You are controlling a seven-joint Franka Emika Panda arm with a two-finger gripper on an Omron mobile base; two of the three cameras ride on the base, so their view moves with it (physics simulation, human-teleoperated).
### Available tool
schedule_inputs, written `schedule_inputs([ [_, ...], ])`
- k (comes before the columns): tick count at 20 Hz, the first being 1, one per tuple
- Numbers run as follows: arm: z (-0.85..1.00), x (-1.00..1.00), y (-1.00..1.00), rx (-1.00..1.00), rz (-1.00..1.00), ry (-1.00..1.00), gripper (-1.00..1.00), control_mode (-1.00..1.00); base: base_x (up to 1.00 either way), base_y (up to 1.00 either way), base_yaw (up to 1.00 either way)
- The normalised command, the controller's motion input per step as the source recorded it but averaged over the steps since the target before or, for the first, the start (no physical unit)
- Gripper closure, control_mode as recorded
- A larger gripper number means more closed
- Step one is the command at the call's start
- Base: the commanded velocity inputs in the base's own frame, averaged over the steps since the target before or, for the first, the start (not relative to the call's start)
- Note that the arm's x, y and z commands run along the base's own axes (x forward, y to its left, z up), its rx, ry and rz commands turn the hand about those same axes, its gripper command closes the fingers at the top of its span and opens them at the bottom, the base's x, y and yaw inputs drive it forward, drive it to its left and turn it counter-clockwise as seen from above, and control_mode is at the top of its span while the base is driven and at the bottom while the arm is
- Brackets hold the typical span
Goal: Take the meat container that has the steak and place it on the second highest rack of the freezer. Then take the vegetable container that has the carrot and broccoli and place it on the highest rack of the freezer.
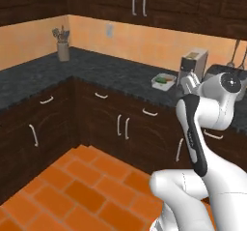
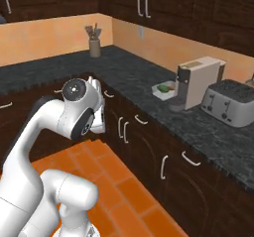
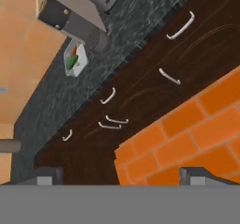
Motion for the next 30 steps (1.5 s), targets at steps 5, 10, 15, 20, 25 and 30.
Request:
schedule_inputs([
  [5,0.0,0.0,0.0,0.0,0.0,0.0,-1.0,1.0,1.0,0.28,-0.57],
  [10,0.0,0.0,0.0,0.0,0.0,0.0,-1.0,1.0,1.0,0.47,-0.53],
  [15,0.0,0.0,0.0,0.0,0.0,0.0,-1.0,1.0,0.68,0.64,-0.28],
  [20,0.0,0.0,0.0,0.0,0.0,0.0,-1.0,1.0,0.58,0.49,-0.23],
  [25,0.0,0.0,0.0,0.0,0.0,0.0,-1.0,1.0,0.79,0.02,-0.24],
  [30,0.0,0.0,0.0,0.0,0.0,0.0,-1.0,1.0,0.65,0.05,-0.21],
])
